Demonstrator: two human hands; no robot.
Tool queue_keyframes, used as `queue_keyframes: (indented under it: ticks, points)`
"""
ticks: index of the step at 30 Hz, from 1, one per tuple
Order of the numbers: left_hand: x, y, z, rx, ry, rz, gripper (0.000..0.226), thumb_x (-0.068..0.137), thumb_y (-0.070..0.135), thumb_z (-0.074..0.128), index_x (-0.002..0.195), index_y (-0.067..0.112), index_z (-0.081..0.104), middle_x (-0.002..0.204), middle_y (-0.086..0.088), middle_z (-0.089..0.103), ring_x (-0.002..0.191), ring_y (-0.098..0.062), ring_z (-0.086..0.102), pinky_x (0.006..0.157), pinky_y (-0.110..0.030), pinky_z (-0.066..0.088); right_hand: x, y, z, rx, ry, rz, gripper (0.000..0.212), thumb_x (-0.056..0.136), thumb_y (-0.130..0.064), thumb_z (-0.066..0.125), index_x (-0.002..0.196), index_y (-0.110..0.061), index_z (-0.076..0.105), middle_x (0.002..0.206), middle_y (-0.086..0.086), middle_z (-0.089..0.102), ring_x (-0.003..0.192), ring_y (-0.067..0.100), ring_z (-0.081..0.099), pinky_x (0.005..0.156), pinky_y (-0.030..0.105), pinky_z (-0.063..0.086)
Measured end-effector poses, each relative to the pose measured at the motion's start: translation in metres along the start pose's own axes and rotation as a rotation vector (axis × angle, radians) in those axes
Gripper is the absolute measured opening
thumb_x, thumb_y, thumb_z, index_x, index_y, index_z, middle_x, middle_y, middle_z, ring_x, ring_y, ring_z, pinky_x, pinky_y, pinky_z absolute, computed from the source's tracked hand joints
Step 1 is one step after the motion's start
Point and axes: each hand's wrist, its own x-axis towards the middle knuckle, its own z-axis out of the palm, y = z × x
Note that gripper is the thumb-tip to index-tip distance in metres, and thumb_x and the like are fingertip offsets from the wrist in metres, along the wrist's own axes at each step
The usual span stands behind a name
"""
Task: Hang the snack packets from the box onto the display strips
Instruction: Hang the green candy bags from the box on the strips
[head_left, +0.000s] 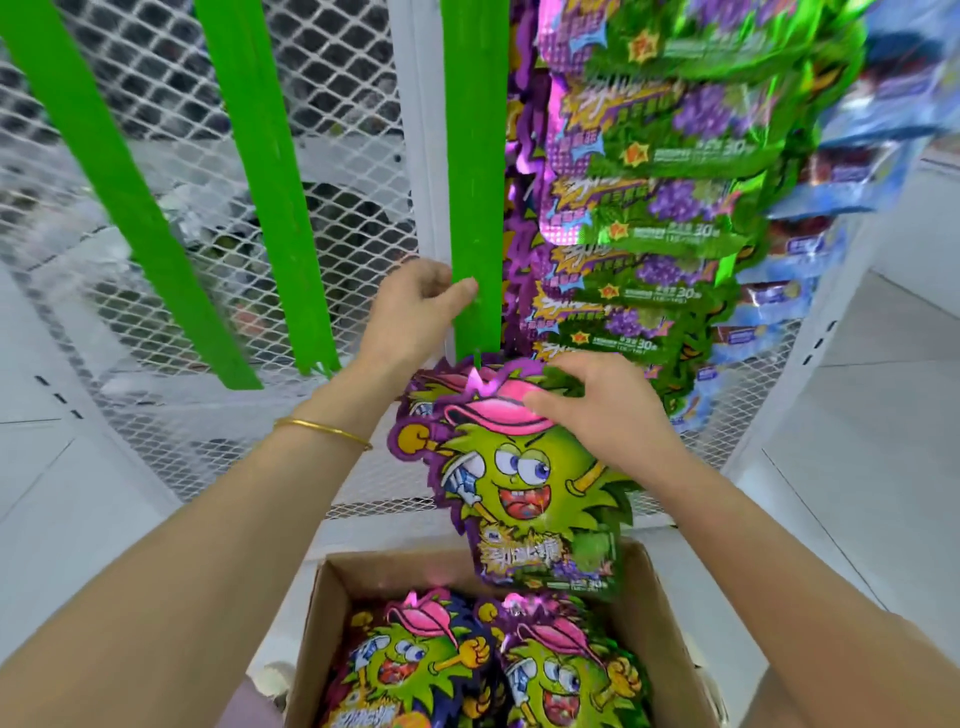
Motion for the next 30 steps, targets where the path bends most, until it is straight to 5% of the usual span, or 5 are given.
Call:
queue_keyframes:
  ticks: [4, 11, 15, 19, 30]
  points:
    - [-0.005, 0.015, -0.014, 0.007, -0.176, -0.087, 0.018, 0.087, 0.022, 0.062, 0.076, 0.008, 0.057, 0.064, -0.002, 0.049, 0.055, -0.01, 0.047, 0.055, -0.015, 0.039, 0.019, -0.027, -0.007, -0.027, 0.084, -0.047, 0.04, 0.084, -0.048, 0.059, 0.06, -0.022, 0.042, 0.059, -0.006, 0.047, 0.067, 0.021, 0.051, 0.061, 0.036, 0.04]
    - [-0.013, 0.026, -0.025, -0.027, -0.166, -0.179, 0.027, 0.087, 0.021, 0.059, 0.102, 0.0, 0.064, 0.111, -0.022, 0.063, 0.109, -0.034, 0.055, 0.093, -0.033, 0.04, 0.034, -0.052, -0.013, -0.172, 0.13, -0.088, 0.037, 0.089, -0.047, 0.051, 0.084, -0.011, 0.051, 0.067, -0.003, 0.046, 0.075, 0.025, 0.049, 0.058, 0.032, 0.03]
    - [-0.017, 0.027, -0.027, -0.078, -0.157, -0.19, 0.009, 0.09, 0.021, 0.056, 0.082, 0.02, 0.06, 0.082, 0.008, 0.057, 0.082, -0.006, 0.052, 0.068, -0.015, 0.034, 0.036, -0.057, -0.018, -0.219, 0.136, -0.079, 0.03, 0.091, -0.045, 0.049, 0.08, -0.019, 0.041, 0.061, -0.008, 0.036, 0.075, 0.021, 0.043, 0.06, 0.031, 0.027]
    - [-0.022, 0.027, -0.026, -0.097, -0.099, -0.184, 0.035, 0.091, 0.021, 0.057, 0.123, 0.008, 0.056, 0.107, 0.001, 0.055, 0.1, -0.011, 0.049, 0.088, -0.021, 0.032, 0.037, -0.053, -0.015, -0.199, 0.071, -0.055, 0.028, 0.092, -0.042, 0.05, 0.08, -0.017, 0.043, 0.065, -0.006, 0.041, 0.078, 0.023, 0.048, 0.063, 0.031, 0.031]
    - [-0.04, 0.017, -0.026, 0.111, -0.058, 0.001, 0.033, 0.093, 0.024, 0.053, 0.121, 0.007, 0.056, 0.104, -0.008, 0.066, 0.09, -0.012, 0.058, 0.074, -0.019, 0.044, 0.019, -0.029, 0.009, -0.09, 0.006, -0.02, 0.035, 0.09, -0.042, 0.054, 0.108, -0.012, 0.05, 0.096, 0.006, 0.062, 0.09, 0.027, 0.059, 0.073, 0.037, 0.048]
